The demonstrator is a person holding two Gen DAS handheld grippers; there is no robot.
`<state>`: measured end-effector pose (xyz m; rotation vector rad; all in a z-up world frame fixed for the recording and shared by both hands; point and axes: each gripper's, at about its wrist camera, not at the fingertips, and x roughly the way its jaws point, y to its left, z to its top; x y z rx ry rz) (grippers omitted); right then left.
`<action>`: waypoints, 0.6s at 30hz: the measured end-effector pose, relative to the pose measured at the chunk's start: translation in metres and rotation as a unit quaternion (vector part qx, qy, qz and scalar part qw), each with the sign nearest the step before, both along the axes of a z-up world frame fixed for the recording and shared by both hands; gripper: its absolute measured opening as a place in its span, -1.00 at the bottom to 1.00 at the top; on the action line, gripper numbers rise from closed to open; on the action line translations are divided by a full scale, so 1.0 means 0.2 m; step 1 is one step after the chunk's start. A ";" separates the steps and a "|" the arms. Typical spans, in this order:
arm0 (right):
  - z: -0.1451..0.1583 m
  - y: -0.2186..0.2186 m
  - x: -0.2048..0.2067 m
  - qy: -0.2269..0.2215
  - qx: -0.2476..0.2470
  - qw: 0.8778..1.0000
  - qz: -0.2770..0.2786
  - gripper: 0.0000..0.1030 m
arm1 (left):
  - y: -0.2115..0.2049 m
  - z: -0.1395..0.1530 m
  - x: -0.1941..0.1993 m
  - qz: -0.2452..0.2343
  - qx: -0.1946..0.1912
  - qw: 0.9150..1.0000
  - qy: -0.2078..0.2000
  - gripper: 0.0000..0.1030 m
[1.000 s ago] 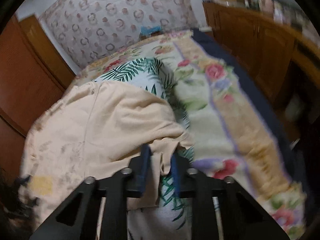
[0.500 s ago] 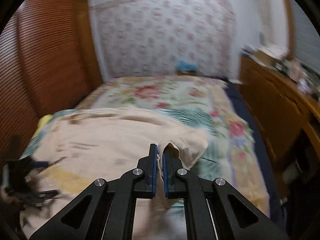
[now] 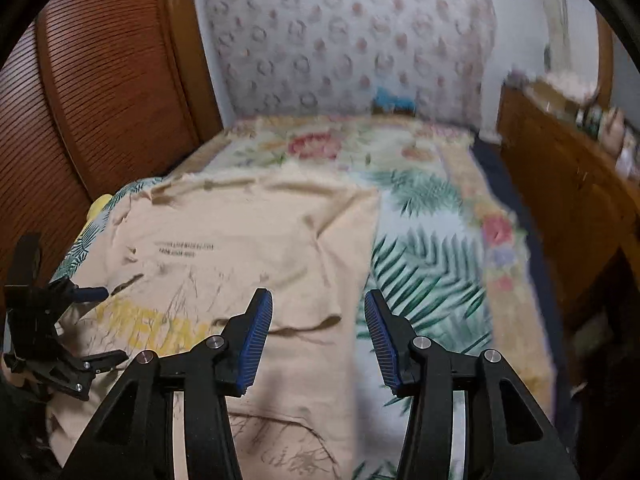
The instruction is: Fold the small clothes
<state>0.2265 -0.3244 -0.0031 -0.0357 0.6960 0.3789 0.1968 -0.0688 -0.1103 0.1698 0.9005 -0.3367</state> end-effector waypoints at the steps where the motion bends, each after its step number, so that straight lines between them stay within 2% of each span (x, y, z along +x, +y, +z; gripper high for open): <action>1: -0.01 0.02 0.04 0.013 0.006 1.000 -0.002 -0.03 | 0.01 0.01 -0.01 0.001 -0.006 1.000 -0.004 0.99; 4: -0.07 0.07 0.14 0.042 0.011 0.999 -0.013 -0.03 | 0.06 0.06 -0.05 0.013 -0.033 0.999 -0.015 0.99; 6: -0.08 0.10 0.18 0.043 -0.002 0.999 -0.019 -0.06 | 0.08 0.10 -0.08 0.015 -0.047 0.999 -0.024 0.99; 9: -0.09 0.18 0.23 0.039 -0.027 0.999 -0.011 -0.41 | 0.12 0.16 -0.15 0.023 -0.053 0.997 -0.050 0.99; 11: -0.11 0.21 0.26 0.049 -0.050 0.998 -0.008 -0.54 | 0.14 0.20 -0.18 0.028 -0.059 0.996 -0.062 0.99; 15: -0.12 0.21 0.27 0.052 -0.058 0.997 -0.015 -0.57 | 0.18 0.21 -0.22 0.036 -0.066 0.995 -0.066 0.99; 16: -0.11 0.22 0.27 0.052 -0.058 0.997 -0.014 -0.64 | 0.18 0.20 -0.22 0.036 -0.067 0.995 -0.065 0.99; 17: -0.10 0.22 0.26 0.050 -0.062 0.997 -0.011 -0.86 | 0.18 0.20 -0.23 0.037 -0.068 0.995 -0.065 0.99; 18: -0.09 0.23 0.26 0.048 -0.066 0.997 -0.009 -0.91 | 0.19 0.20 -0.23 0.038 -0.069 0.995 -0.066 0.99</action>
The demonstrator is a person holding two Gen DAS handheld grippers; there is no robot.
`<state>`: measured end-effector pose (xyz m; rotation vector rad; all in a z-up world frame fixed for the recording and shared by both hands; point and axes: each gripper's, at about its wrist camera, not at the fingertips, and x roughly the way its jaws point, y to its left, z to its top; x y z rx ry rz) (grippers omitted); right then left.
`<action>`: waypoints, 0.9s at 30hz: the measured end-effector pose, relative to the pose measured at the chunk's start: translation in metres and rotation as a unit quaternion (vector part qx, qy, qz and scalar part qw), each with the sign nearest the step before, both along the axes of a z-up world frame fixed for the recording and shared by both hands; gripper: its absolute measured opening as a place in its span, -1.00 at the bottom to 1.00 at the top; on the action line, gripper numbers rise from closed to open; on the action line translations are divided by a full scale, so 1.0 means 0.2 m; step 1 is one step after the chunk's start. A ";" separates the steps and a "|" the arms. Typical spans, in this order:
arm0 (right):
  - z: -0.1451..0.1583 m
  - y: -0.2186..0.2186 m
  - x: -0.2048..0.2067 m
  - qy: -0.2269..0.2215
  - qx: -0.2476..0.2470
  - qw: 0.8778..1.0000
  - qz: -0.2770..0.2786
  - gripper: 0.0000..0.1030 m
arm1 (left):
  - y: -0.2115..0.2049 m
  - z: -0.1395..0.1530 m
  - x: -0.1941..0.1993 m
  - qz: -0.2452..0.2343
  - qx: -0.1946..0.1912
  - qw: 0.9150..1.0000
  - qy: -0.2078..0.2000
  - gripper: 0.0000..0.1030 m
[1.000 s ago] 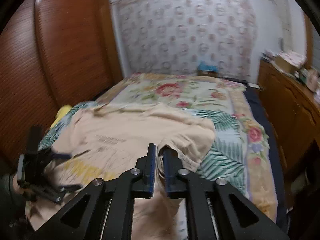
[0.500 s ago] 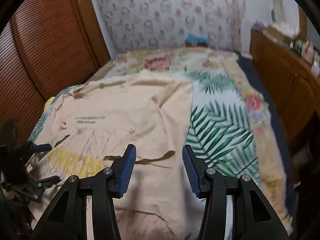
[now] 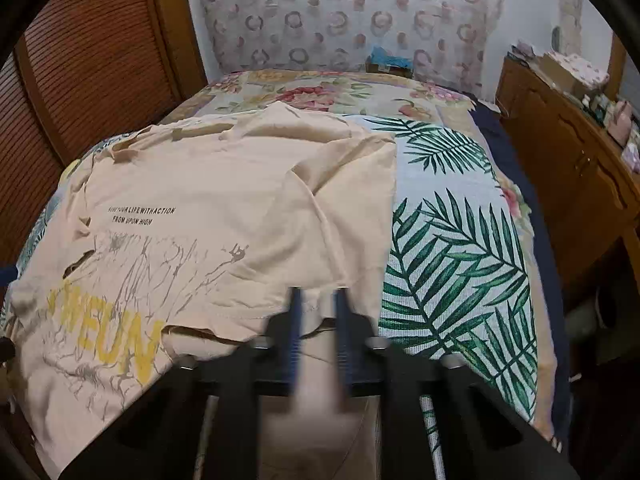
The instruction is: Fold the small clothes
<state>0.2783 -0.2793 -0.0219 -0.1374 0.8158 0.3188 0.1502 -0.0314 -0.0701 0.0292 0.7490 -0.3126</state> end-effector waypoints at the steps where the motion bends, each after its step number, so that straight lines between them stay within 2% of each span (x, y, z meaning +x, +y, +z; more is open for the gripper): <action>1: 0.01 0.00 -0.01 -0.004 -0.001 1.000 0.003 -0.92 | 0.00 0.00 0.00 0.001 -0.001 1.000 0.000 0.99; 7: 0.13 0.06 -0.08 -0.041 0.045 0.996 0.059 -0.97 | 0.03 0.00 0.00 0.015 -0.015 1.000 -0.003 0.99; 12: 0.24 0.18 -0.13 -0.059 0.061 0.991 0.101 -0.97 | 0.05 0.01 0.00 0.021 -0.016 1.000 -0.006 0.99; 17: 0.29 0.35 -0.13 -0.064 0.058 0.987 0.135 -0.97 | 0.07 0.01 0.00 0.024 -0.017 1.000 -0.007 0.99; 22: 0.27 0.44 -0.09 -0.065 0.048 0.987 0.136 -0.96 | 0.08 -0.01 0.00 0.026 -0.017 1.000 -0.002 0.99; 23: 0.26 0.44 -0.08 -0.067 0.041 0.988 0.132 -0.87 | 0.09 -0.01 0.00 0.026 -0.017 1.000 -0.001 0.99; 24: 0.25 0.44 -0.07 -0.068 0.033 0.989 0.124 -0.63 | 0.09 -0.01 0.00 0.026 -0.017 1.000 0.000 0.99; 26: 0.26 0.41 -0.07 -0.068 0.031 0.991 0.113 -0.35 | 0.09 -0.02 -0.01 0.027 -0.017 0.999 0.002 0.99; 27: 0.25 0.39 -0.08 -0.067 0.039 0.991 0.110 -0.35 | 0.09 -0.02 -0.01 0.027 -0.017 0.999 0.002 0.99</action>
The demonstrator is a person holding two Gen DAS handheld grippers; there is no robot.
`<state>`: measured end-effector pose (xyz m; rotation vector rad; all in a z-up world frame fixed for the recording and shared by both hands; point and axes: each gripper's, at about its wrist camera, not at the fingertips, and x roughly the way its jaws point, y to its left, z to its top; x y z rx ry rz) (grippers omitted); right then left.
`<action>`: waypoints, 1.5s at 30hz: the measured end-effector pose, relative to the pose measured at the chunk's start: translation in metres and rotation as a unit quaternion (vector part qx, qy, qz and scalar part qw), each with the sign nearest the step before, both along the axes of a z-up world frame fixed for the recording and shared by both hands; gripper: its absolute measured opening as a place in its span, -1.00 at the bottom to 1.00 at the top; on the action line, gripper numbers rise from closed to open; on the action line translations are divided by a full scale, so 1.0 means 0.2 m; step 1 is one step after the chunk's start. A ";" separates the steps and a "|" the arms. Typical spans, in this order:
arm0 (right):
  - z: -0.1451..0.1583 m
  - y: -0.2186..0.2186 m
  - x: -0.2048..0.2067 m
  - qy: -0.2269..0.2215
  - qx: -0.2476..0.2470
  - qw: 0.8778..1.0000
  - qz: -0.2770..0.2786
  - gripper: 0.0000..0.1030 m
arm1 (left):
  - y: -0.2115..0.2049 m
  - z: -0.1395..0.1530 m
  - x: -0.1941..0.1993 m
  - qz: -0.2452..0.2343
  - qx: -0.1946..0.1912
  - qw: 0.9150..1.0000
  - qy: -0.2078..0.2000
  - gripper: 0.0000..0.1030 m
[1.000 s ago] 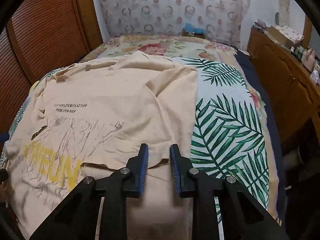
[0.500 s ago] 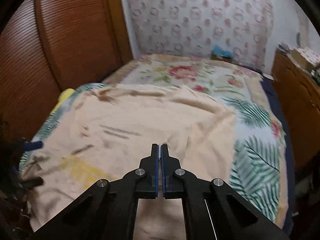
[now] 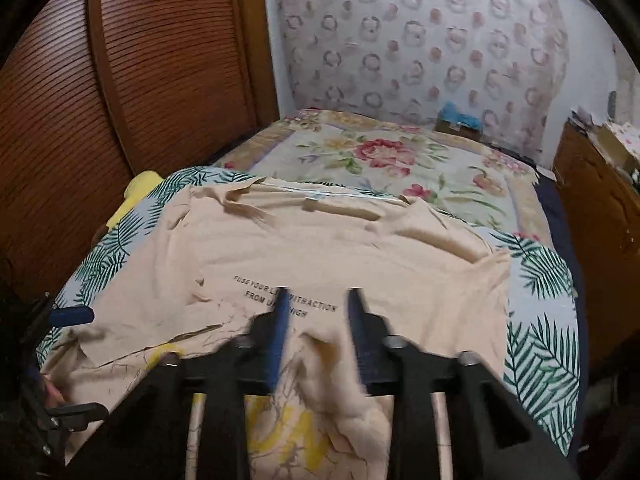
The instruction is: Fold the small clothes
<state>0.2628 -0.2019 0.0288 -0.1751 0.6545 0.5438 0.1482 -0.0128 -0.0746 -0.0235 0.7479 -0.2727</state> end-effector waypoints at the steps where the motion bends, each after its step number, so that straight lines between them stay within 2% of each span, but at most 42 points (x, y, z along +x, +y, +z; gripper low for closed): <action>1: 0.01 0.01 -0.02 0.002 0.004 1.000 -0.002 -0.35 | 0.00 0.00 0.00 0.001 0.000 1.000 0.000 0.99; 6: 0.00 -0.08 -0.14 0.016 0.013 1.000 -0.014 -0.35 | 0.01 0.00 -0.01 0.003 -0.002 1.000 -0.003 0.99; 11: -0.10 -0.20 -0.32 0.049 0.006 0.999 -0.015 -0.35 | 0.00 0.00 -0.02 0.003 -0.003 1.000 -0.003 0.99; 16: -0.18 -0.24 -0.47 0.055 -0.015 0.998 -0.015 -0.35 | -0.02 0.00 -0.02 -0.001 -0.001 1.000 -0.003 0.99; 29: -0.25 -0.19 -0.49 0.038 -0.064 0.997 -0.032 -0.35 | -0.09 0.03 -0.06 -0.005 0.011 1.000 -0.016 0.99; 31: -0.25 -0.19 -0.50 0.033 -0.069 0.996 -0.035 -0.49 | -0.10 0.04 -0.06 -0.005 0.014 1.000 -0.020 0.99; 33: -0.25 -0.18 -0.51 0.028 -0.079 0.996 -0.039 -0.76 | -0.10 0.05 -0.07 -0.004 0.017 1.000 -0.024 0.99; 35: -0.25 -0.19 -0.52 0.027 -0.079 0.996 -0.037 -0.88 | -0.09 0.05 -0.07 -0.003 0.019 0.999 -0.026 0.99; 45: -0.22 -0.28 -0.59 0.042 -0.053 0.998 -0.009 -0.90 | -0.05 0.07 -0.07 0.009 0.013 0.999 -0.032 0.99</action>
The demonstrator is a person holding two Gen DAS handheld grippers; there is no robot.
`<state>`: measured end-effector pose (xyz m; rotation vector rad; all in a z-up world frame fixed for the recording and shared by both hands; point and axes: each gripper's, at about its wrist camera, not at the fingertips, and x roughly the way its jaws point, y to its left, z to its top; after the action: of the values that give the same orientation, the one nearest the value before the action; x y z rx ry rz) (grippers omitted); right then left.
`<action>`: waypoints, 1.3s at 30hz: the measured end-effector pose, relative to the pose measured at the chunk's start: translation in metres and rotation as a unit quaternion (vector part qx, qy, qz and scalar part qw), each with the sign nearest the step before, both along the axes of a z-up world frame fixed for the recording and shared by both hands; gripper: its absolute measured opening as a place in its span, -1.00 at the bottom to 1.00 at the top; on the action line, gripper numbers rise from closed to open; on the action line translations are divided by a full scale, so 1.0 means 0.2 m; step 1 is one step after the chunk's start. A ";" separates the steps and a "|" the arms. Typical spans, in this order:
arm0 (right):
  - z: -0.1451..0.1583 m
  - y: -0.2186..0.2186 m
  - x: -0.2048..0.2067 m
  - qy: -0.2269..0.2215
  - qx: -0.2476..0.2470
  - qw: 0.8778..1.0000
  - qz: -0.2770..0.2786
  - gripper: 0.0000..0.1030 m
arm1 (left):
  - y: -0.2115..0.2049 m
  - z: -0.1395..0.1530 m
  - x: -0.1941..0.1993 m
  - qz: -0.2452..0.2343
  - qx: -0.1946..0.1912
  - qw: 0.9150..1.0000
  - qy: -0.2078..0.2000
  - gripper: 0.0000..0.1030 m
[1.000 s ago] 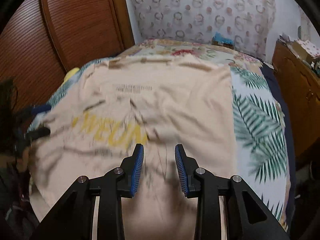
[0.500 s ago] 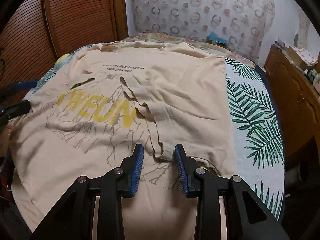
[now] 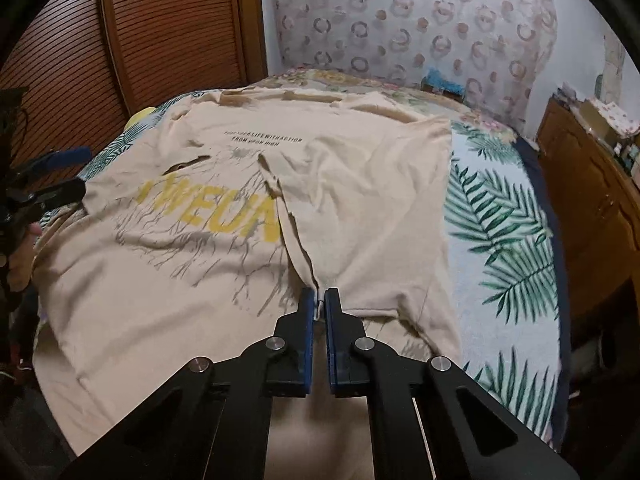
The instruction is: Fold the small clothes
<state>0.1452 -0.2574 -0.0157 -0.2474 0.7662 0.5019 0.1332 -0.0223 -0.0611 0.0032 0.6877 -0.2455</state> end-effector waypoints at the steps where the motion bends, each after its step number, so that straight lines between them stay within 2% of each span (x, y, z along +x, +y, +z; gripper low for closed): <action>1: -0.01 -0.01 0.00 0.008 0.009 1.000 0.003 -0.90 | 0.01 0.00 0.00 0.001 -0.002 1.000 0.000 0.99; 7: 0.02 -0.10 0.00 0.003 0.038 0.999 -0.007 -0.79 | 0.10 0.00 0.04 0.017 -0.002 1.000 0.001 0.99; 8: 0.04 -0.11 0.00 -0.002 0.042 0.999 -0.008 -0.69 | 0.12 0.01 0.05 0.023 0.000 1.000 -0.001 0.99; 9: 0.06 -0.12 0.01 -0.008 0.044 0.999 -0.008 -0.45 | 0.16 0.01 0.06 0.029 0.002 1.000 -0.003 0.99; 11: 0.10 -0.13 0.02 -0.024 0.048 0.999 -0.009 -0.12 | 0.22 0.02 0.10 0.043 0.003 0.999 -0.003 0.99; 12: 0.12 -0.14 0.03 -0.031 0.053 0.998 -0.010 -0.03 | 0.24 0.03 0.11 0.046 0.002 0.999 -0.003 0.99; 17: 0.17 -0.16 0.15 -0.038 0.051 0.998 -0.025 -0.01 | 0.39 0.03 0.24 0.071 0.014 0.997 0.003 0.99; 23: 0.15 -0.15 0.38 -0.028 0.035 0.998 -0.039 -0.01 | 0.52 0.00 0.42 0.083 0.030 0.996 0.021 0.99; 30: 0.12 -0.11 0.64 -0.014 0.030 0.998 -0.050 0.00 | 0.64 -0.04 0.63 0.079 0.004 0.995 0.059 0.99; 33: 0.11 -0.09 0.73 -0.010 0.024 0.998 -0.053 0.00 | 0.66 -0.08 0.73 0.067 -0.011 0.994 0.083 0.76; 35: 0.09 -0.08 0.79 -0.005 0.018 0.998 -0.059 0.00 | 0.67 -0.11 0.78 0.059 -0.016 0.994 0.093 0.52; 39: 0.08 -0.06 0.88 0.005 0.015 0.997 -0.069 0.00 | 0.70 -0.16 0.87 0.062 -0.016 0.992 0.110 0.29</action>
<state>0.3220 -0.2693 -0.0002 -0.1631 0.7785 0.3832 0.3067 0.1184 -0.0933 -0.0977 0.9009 -0.1373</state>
